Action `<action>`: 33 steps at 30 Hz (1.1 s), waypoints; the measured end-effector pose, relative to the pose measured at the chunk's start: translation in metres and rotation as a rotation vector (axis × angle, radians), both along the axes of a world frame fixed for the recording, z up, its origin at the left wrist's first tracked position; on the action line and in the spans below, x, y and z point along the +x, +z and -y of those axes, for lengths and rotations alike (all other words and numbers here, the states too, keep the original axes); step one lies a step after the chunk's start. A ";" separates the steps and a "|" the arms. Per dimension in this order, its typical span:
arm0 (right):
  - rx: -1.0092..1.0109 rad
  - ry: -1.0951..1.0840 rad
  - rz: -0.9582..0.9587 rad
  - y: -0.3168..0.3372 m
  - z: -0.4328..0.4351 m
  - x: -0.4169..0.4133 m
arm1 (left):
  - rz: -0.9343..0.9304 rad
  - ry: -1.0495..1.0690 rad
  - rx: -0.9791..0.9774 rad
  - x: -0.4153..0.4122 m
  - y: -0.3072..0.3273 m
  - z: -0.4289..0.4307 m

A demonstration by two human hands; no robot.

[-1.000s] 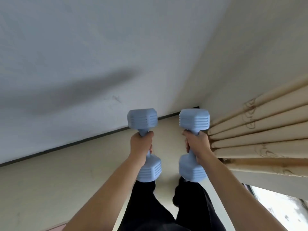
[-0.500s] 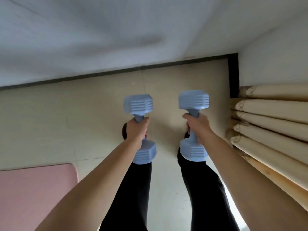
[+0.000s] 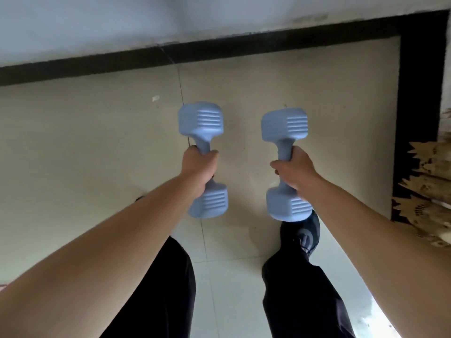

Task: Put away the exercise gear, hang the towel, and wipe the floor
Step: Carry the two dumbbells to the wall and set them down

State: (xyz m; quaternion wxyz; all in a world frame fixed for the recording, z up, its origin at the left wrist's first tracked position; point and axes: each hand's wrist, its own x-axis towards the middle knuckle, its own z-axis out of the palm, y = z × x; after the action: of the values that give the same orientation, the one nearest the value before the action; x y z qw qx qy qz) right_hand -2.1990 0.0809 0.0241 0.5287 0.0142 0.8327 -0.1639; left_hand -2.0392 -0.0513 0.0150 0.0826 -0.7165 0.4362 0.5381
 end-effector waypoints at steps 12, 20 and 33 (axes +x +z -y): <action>-0.143 0.023 -0.154 -0.068 0.095 -0.029 | -0.146 -0.050 -0.063 -0.054 -0.069 0.056; -0.194 0.104 -0.222 -0.073 0.107 -0.055 | -0.200 0.028 -0.145 -0.090 -0.078 0.056; -0.201 0.452 -0.295 -0.032 0.094 -0.045 | -0.087 -0.225 -0.273 -0.061 -0.035 0.067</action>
State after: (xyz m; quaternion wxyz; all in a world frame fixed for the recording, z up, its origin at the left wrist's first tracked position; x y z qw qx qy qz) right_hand -2.2441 -0.0127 -0.0084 0.4237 -0.2483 0.8622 -0.1242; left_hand -2.1002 -0.1179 -0.0198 0.0255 -0.6437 0.5858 0.4917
